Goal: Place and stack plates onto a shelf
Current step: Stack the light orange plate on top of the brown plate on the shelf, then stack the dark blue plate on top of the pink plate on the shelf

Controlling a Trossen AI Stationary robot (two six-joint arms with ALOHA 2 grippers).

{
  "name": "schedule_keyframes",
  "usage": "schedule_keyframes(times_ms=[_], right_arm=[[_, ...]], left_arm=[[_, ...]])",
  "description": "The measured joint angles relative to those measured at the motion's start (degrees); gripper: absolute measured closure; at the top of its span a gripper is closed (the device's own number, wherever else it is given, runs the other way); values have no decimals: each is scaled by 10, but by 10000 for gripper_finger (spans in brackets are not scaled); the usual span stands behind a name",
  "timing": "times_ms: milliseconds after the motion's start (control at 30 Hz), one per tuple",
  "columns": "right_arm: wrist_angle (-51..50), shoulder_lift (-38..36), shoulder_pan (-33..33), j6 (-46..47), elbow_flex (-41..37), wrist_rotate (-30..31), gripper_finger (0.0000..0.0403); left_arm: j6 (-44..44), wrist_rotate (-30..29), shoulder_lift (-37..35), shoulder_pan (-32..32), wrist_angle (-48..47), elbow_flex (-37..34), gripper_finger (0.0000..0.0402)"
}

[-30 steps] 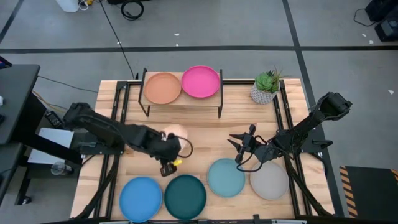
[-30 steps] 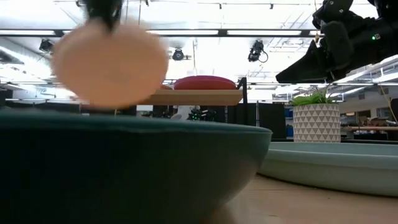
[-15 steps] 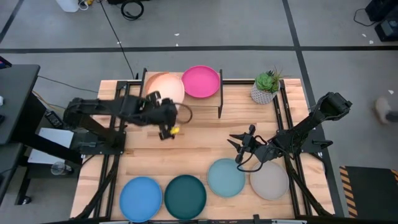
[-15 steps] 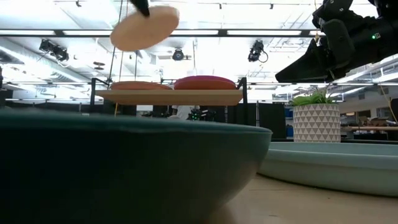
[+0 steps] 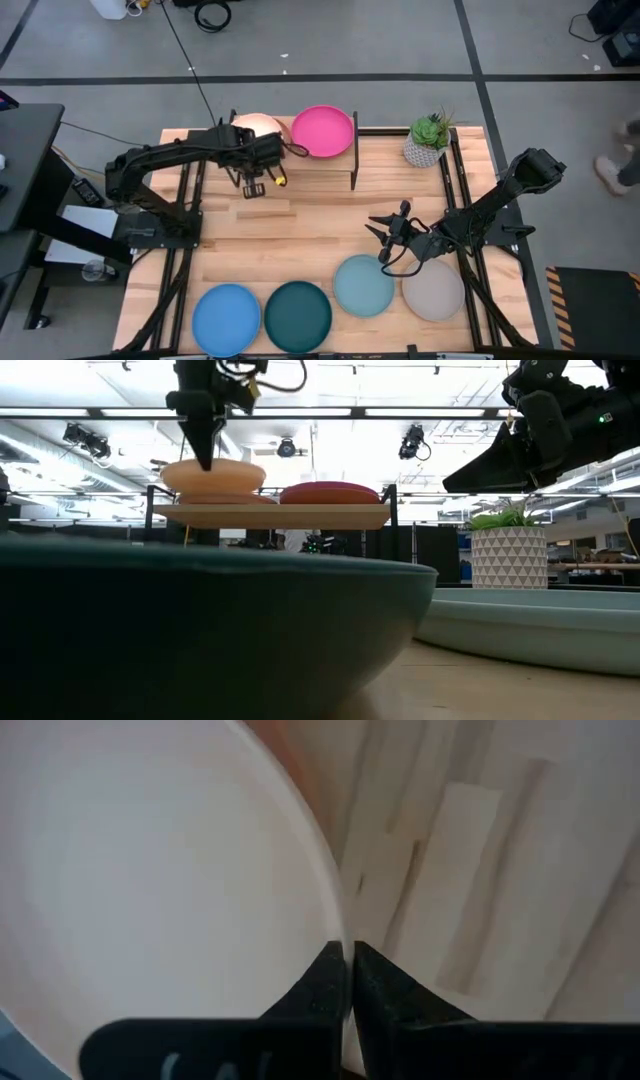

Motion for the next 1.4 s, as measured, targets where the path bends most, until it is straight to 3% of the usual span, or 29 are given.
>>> schedule_keyframes(times_ms=[200, 400, 700, 867, 1000, 1100, 1267, 1400], right_arm=[[0, 0, 0, 0, 0, 0, 287], [0, 0, 0, -1, 0, 0, 287], [0, 0, 0, -3, 0, -2, 287], [0, 0, 0, -3, 0, -2, 287], [0, 0, 0, -3, 0, -2, 287], [0, 0, 0, -3, 0, -4, 287], [-1, 0, 1, 0, 0, -12, 287], [0, 0, 1, 2, 0, -12, 287]], left_arm=[[34, 28, 0, 22, 38, -15, 377], [60, 19, 0, 36, 99, -30, 371], [61, -6, 0, 36, 90, -28, 265], [43, -30, 0, 16, 21, 36, 227], [-33, 70, -5, -24, 6, 95, 226], [-86, 141, -7, -83, -3, 88, 232], [-146, 155, -4, -225, 17, -21, 242], [-223, 232, -4, -320, 106, -122, 246]])
